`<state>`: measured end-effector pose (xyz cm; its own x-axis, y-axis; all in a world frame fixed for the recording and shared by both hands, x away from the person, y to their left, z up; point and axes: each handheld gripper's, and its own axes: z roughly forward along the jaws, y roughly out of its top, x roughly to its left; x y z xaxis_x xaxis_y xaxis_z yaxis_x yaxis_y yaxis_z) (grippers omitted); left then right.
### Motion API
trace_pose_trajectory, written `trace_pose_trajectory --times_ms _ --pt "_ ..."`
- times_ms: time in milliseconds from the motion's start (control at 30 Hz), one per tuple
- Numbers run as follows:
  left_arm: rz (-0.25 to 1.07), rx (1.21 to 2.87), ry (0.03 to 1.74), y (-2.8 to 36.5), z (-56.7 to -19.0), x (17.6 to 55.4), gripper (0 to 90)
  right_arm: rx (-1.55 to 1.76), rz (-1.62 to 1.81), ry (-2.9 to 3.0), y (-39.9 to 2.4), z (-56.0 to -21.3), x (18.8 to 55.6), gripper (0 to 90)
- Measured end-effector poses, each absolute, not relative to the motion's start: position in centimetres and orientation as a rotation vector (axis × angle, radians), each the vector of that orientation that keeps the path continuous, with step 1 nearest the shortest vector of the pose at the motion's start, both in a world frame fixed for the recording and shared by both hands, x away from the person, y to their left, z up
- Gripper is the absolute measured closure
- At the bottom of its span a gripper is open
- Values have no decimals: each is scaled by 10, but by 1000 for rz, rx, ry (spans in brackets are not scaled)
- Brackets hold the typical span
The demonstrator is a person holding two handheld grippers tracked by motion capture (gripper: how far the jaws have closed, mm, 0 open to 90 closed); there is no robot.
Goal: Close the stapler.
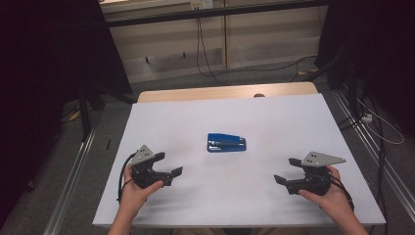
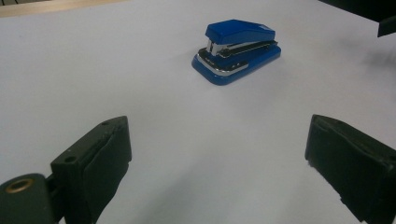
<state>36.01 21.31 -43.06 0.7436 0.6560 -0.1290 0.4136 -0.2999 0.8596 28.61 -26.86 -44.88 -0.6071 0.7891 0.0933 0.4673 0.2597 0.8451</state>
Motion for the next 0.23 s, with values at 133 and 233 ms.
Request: trace_pose_trajectory --times_ms 133,233 --pt "304 1934 820 214 -431 361 68 1141 1284 2188 -269 -450 287 166" --pt "305 1938 823 214 -431 361 68 1143 1283 2187 -269 -450 288 163"
